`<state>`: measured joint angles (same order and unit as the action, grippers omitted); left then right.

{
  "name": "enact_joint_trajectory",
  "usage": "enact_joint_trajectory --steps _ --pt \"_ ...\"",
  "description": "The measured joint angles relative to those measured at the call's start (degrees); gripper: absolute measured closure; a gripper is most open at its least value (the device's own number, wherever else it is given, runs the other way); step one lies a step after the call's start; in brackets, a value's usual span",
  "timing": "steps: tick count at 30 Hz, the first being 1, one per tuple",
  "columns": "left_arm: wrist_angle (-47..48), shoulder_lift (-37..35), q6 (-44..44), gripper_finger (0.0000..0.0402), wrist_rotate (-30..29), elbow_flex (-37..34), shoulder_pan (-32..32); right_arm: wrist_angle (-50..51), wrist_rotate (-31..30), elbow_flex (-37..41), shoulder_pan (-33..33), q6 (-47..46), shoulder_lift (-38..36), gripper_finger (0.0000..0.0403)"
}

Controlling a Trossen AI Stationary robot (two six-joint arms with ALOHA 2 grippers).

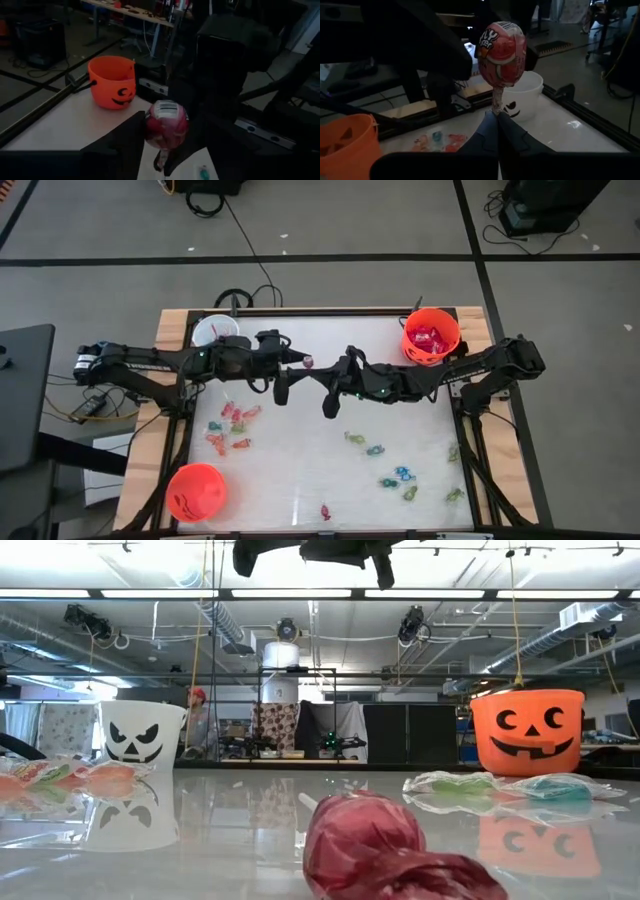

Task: Sort candy by brand, put in halloween buckets
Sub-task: Put the red lollipop into the white bucket

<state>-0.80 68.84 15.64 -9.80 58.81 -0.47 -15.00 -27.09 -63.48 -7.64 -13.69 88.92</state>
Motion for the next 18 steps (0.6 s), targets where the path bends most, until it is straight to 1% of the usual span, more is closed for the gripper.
enact_joint_trajectory --steps 4,8,10,12,13,15,18 --pt "0.59 0.00 0.17 0.0229 0.00 0.00 0.92 0.05 -0.03 0.00 0.00 0.00 0.00 0.0402" --pt "0.56 0.00 1.12 0.0270 0.18 0.00 1.95 0.06 -0.02 0.00 0.04 0.33 0.00 0.0401" --pt "0.65 0.00 1.20 0.0288 0.43 0.00 2.47 0.46 -0.20 0.00 0.18 -0.40 0.00 0.0392" --pt "1.23 0.00 1.26 0.0290 0.19 0.00 3.19 1.55 -0.13 -0.02 0.63 -3.74 0.00 0.0375" --pt "2.11 -0.02 1.23 0.0290 -0.71 0.00 3.67 2.76 -0.01 -0.06 0.92 -6.02 0.00 0.0364" --pt "6.02 -0.93 1.19 0.0290 -4.38 0.00 5.28 6.31 0.26 -0.04 1.32 -10.70 0.00 0.0340" --pt "14.39 -3.46 1.09 0.0279 -11.65 0.00 8.23 14.07 0.61 -0.04 1.44 -17.73 0.00 0.0308"
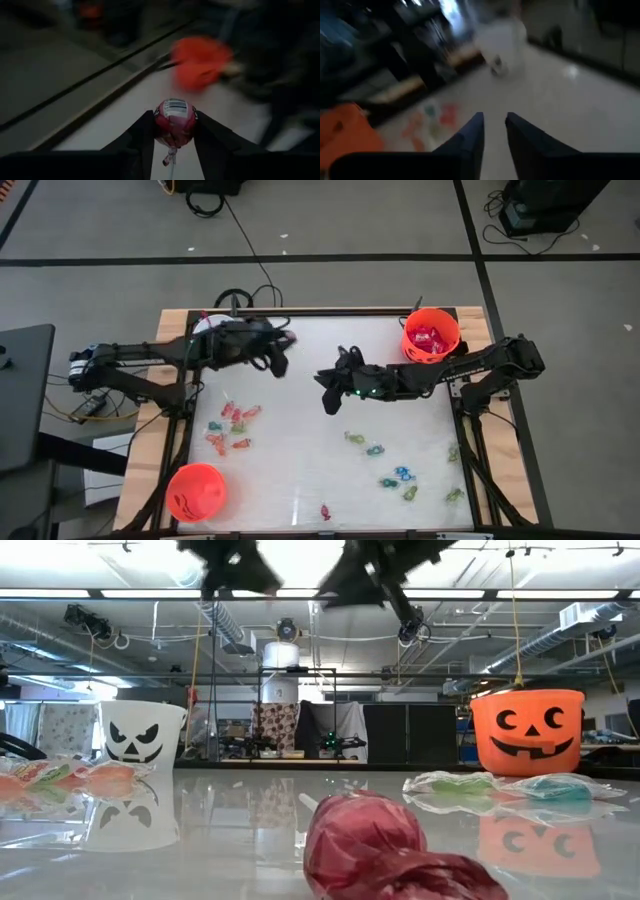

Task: Sort candy by brand, put in halloween buckets
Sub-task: Put the red lollipop into the white bucket

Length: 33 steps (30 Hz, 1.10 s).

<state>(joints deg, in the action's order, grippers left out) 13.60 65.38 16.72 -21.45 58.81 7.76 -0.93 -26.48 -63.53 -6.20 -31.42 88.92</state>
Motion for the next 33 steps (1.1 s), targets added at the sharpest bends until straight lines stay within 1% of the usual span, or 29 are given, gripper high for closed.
enact_joint_trajectory --steps 2,5,7,10,12,16,20,22,26,28,30,33 --pt "5.62 -2.02 -0.80 0.0272 -3.05 0.00 2.78 6.20 0.70 0.00 0.00 -4.20 0.00 0.0292" --pt "11.70 -4.90 -3.04 0.0273 -3.95 0.00 8.51 13.97 3.24 0.02 0.00 -8.24 0.00 0.0279" --pt "14.69 -6.39 -4.29 0.0275 -4.07 0.04 12.87 17.08 4.04 0.04 0.00 -8.92 0.00 0.0276" --pt "20.37 -7.09 -4.80 0.0275 -3.81 0.04 20.07 18.92 5.79 0.04 0.27 -9.74 0.00 0.0277" --pt "22.72 -7.00 -4.91 0.0275 -2.78 0.04 24.61 19.07 8.44 0.04 1.37 -11.69 0.00 0.0279" --pt "23.47 -6.79 -5.91 0.0275 1.48 0.04 31.99 19.06 11.55 0.04 4.08 -11.48 0.00 0.0280" --pt "25.72 -6.55 -5.78 0.0275 1.86 -0.31 38.19 19.11 14.65 0.04 6.22 -8.69 0.00 0.0280" --pt "25.42 -6.61 -5.10 0.0275 3.52 -2.02 40.74 19.10 14.80 0.04 7.13 -7.33 0.00 0.0280" --pt "25.93 -6.48 -0.35 0.0275 10.76 -7.53 44.96 19.07 15.60 0.04 8.69 -5.11 0.00 0.0280" --pt "25.57 -6.50 2.89 0.0275 13.35 -10.07 46.05 19.08 16.09 0.04 9.34 -4.40 0.00 0.0280" --pt "26.56 -6.50 5.89 0.0275 13.67 -12.18 46.53 19.04 16.42 0.04 9.92 -3.27 0.00 0.0280" --pt "27.76 -6.50 7.90 0.0275 13.58 -14.52 47.40 19.04 18.23 0.07 11.35 -1.51 0.00 0.0280"
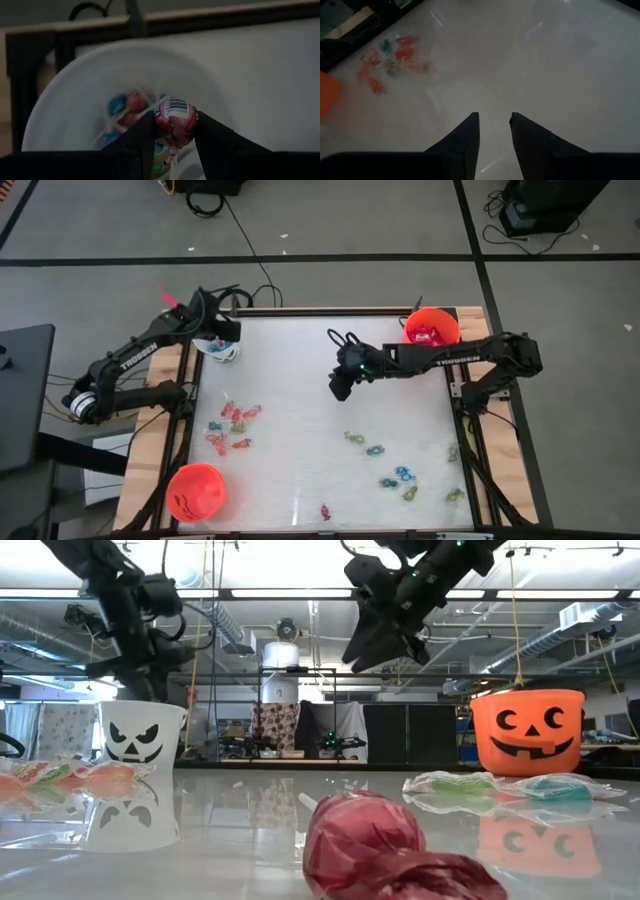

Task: Sort candy by brand, put in halloween buckets
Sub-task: Put the red lollipop into the white bucket

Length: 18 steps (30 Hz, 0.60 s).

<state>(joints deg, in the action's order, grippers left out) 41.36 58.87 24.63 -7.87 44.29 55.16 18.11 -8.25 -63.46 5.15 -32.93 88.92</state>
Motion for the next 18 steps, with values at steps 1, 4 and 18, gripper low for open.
enact_joint_trajectory --steps 1,4,18 --pt "0.05 0.00 0.00 0.0275 -0.02 -0.69 0.27 0.00 0.86 0.00 0.55 0.39 0.00 0.0280" --pt "-1.41 0.00 -0.31 0.0273 0.07 -1.83 0.34 -0.13 2.66 0.00 2.35 1.07 0.00 0.0280" --pt "-1.36 1.09 -3.75 0.0147 2.56 -0.67 0.37 -1.74 15.52 0.06 4.39 1.18 1.65 0.0276"
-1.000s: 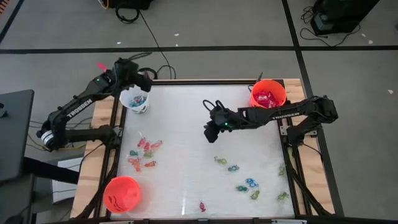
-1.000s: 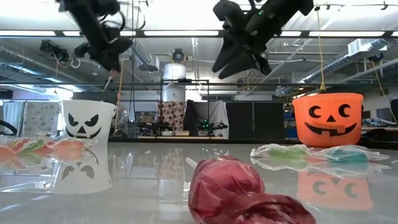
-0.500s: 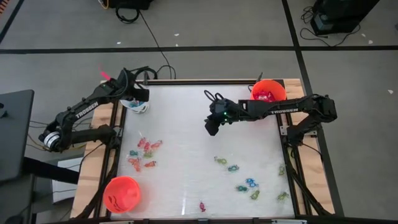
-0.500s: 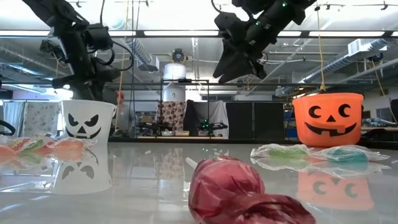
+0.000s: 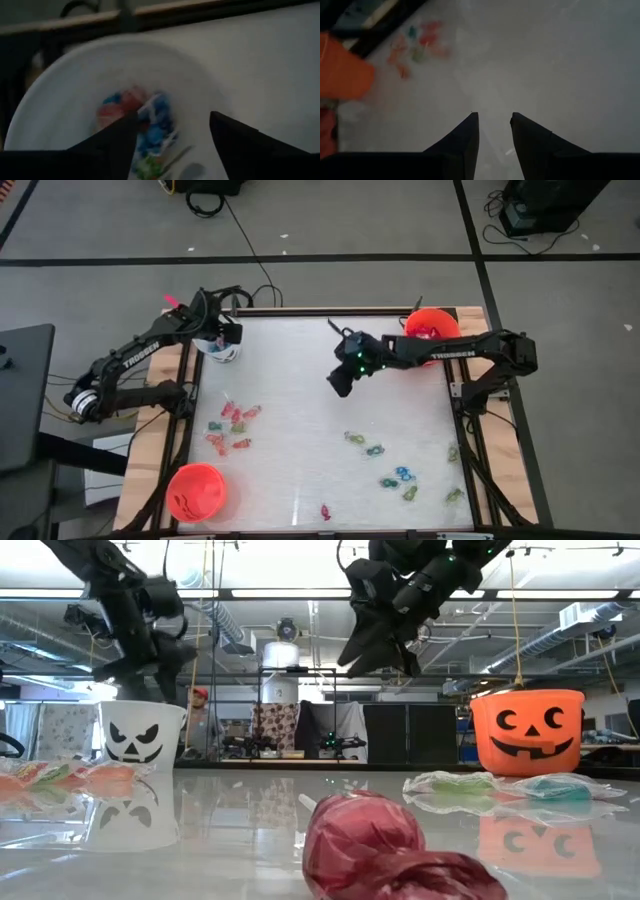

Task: Sort candy by brand, put in halloween buckets
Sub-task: Put the red lollipop into the white bucket

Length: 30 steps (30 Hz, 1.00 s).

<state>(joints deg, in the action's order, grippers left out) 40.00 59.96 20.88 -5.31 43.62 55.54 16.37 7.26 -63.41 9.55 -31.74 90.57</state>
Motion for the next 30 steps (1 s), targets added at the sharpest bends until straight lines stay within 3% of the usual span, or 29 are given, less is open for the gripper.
enact_joint_trajectory --steps 4,8,14,19,26,30 --pt "1.63 -2.77 -4.44 0.0135 2.27 4.89 -1.10 -1.36 1.38 -0.01 -4.72 -4.22 3.16 0.0277" --pt "3.78 -6.15 -8.42 0.0149 3.83 10.70 -5.81 -3.91 -1.40 -0.01 -11.43 -7.30 6.11 0.0276" --pt "4.77 -10.06 -11.94 0.0178 15.53 13.13 -17.70 -9.13 -1.78 -0.03 -21.15 -6.11 9.59 0.0270" --pt "3.96 -10.75 -12.30 0.0187 24.36 11.96 -28.30 -15.82 -1.02 -0.33 -27.76 -14.82 14.16 0.0251" --pt "3.08 -10.10 -12.60 0.0190 23.02 7.75 -42.76 -16.89 -1.00 -9.89 -35.32 -21.14 24.87 0.0216" --pt "3.18 -9.68 -10.05 0.0190 19.55 5.01 -49.59 -6.34 -1.54 -18.53 -37.98 -22.89 31.07 0.0211"
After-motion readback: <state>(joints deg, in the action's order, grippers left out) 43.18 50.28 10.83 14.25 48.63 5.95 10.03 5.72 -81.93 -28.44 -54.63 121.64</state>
